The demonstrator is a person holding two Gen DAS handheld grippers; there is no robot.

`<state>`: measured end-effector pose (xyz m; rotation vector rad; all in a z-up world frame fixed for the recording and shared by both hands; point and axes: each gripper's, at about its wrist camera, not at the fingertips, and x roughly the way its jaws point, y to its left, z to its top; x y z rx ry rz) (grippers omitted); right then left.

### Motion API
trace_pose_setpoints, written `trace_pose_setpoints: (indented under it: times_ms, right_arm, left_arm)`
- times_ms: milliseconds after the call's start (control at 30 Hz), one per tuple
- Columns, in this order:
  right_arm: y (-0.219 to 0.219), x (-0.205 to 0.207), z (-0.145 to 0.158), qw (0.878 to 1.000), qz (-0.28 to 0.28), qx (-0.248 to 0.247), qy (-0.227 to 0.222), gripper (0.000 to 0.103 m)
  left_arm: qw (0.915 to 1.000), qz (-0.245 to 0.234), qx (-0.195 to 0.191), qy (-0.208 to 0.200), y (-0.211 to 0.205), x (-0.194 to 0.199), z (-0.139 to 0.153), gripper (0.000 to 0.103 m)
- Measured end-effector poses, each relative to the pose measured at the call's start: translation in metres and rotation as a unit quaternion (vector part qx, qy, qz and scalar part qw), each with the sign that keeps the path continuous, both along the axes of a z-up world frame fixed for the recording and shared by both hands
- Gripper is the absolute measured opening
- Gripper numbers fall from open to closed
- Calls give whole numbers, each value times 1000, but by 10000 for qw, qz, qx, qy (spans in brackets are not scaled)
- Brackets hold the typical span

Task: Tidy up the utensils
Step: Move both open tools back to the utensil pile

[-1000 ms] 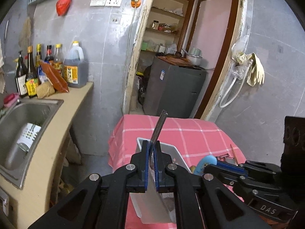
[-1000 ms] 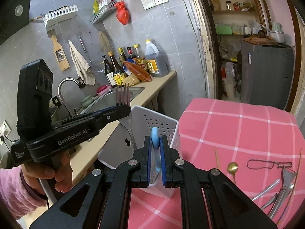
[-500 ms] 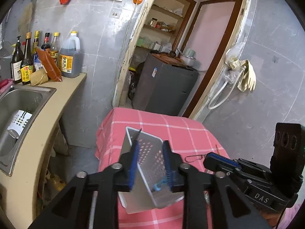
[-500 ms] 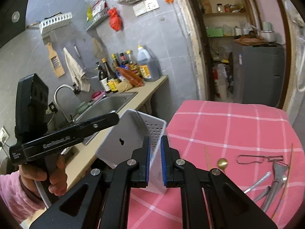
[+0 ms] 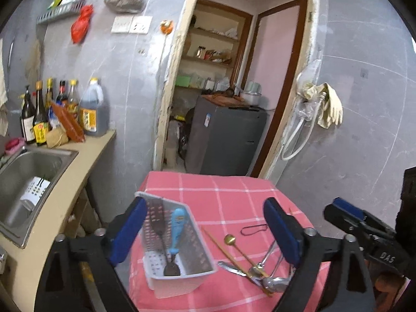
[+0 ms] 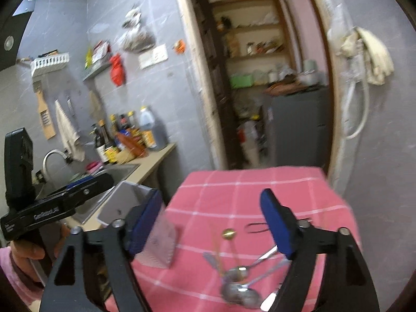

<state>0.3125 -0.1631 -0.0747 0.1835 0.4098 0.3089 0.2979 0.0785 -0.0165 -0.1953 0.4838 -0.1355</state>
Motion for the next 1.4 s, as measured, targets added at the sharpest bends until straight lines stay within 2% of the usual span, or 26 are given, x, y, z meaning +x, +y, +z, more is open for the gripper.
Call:
trace_pose_setpoints:
  times_ms: [100,200,567,867,1167,1267,1400]
  right_arm:
    - [-23,-11,6,9995,-281,-24,-171,94]
    - [-43,-19,8,9984,-482,-82,-281,101]
    - [-105,-24,-15,9966,-807,-151,-60,102]
    - [-138,3,-59,9972,-599,-106,440,102]
    - [-146,46,-120,9927,-106,218,1180,101]
    - [-146,63,-139,9896,11,285,1411,93]
    - [-144,82,-159,9853,114,319,1676,78]
  left_arm:
    - [9999,-34,1,-142,-21,-5,3,99]
    - [9997,-52,-2,-249,-39,-9,3,102]
    - [9990,-246,265,-278,-106,-13,-13,102]
    - [9990,-45,184,392,-132,3,-61,102]
    - [9927,106,53,1204,-139,31,-113,102]
    - [9911,-5,122,1328,-142,42,-124,101]
    - [9876,-312,210,1523,-150,62,-137,87]
